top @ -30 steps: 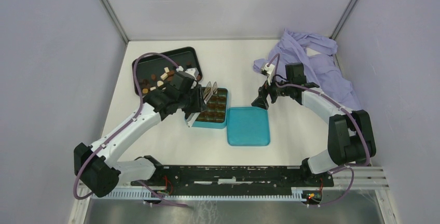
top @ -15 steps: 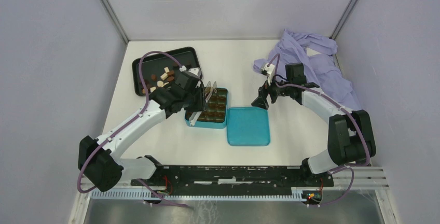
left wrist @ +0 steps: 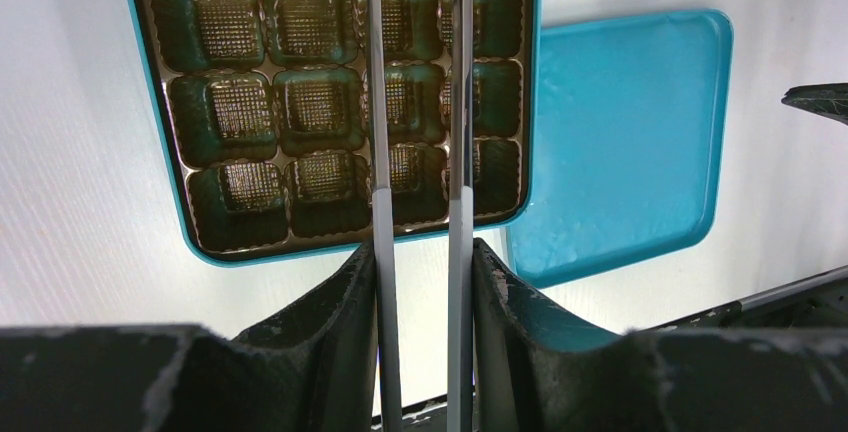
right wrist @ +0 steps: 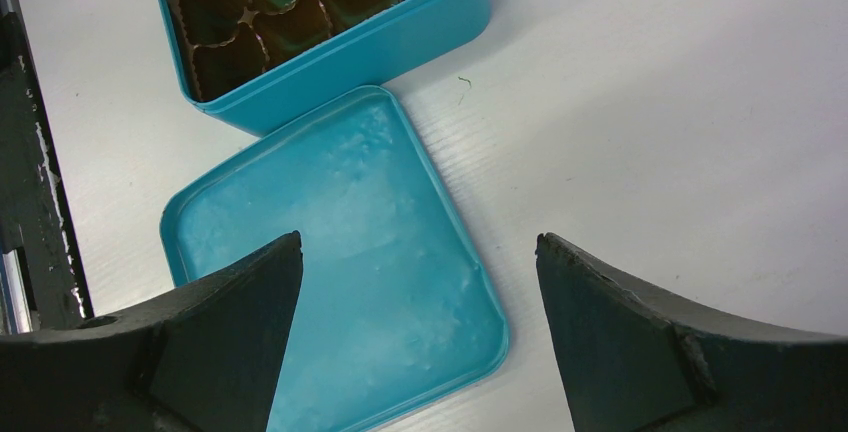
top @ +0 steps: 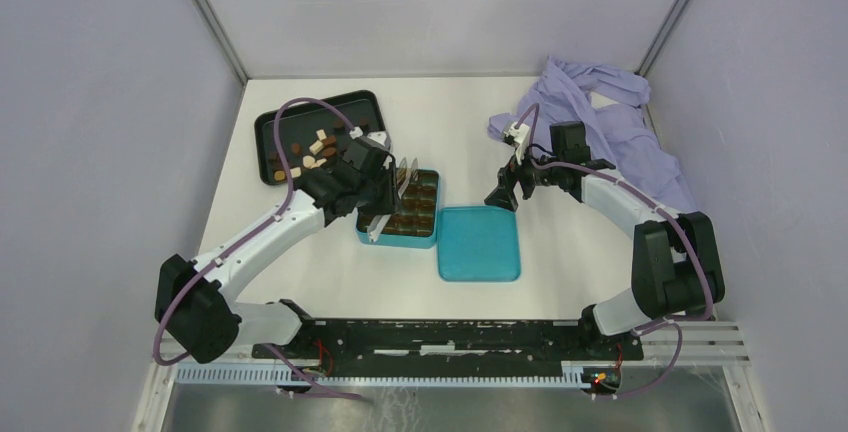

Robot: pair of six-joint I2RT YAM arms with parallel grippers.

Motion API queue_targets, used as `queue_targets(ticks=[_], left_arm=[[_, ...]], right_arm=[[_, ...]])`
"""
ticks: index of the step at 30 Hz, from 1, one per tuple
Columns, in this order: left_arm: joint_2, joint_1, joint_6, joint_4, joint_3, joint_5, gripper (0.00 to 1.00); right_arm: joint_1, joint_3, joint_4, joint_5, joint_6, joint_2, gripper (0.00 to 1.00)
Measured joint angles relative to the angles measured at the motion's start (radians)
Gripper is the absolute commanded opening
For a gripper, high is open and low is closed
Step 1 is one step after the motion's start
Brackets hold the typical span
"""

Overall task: Pack the chocolate
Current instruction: Place the fake chocolate in the packing box.

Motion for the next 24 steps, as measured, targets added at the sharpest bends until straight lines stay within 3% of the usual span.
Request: queue_targets(ticks=[24], left_arm=[[0.016,-0.011,0.0,0.002,0.0,-0.026,0.43]], right_arm=[[0.0,-0.003,0.0,-0.001,0.0,0.0,0.93]])
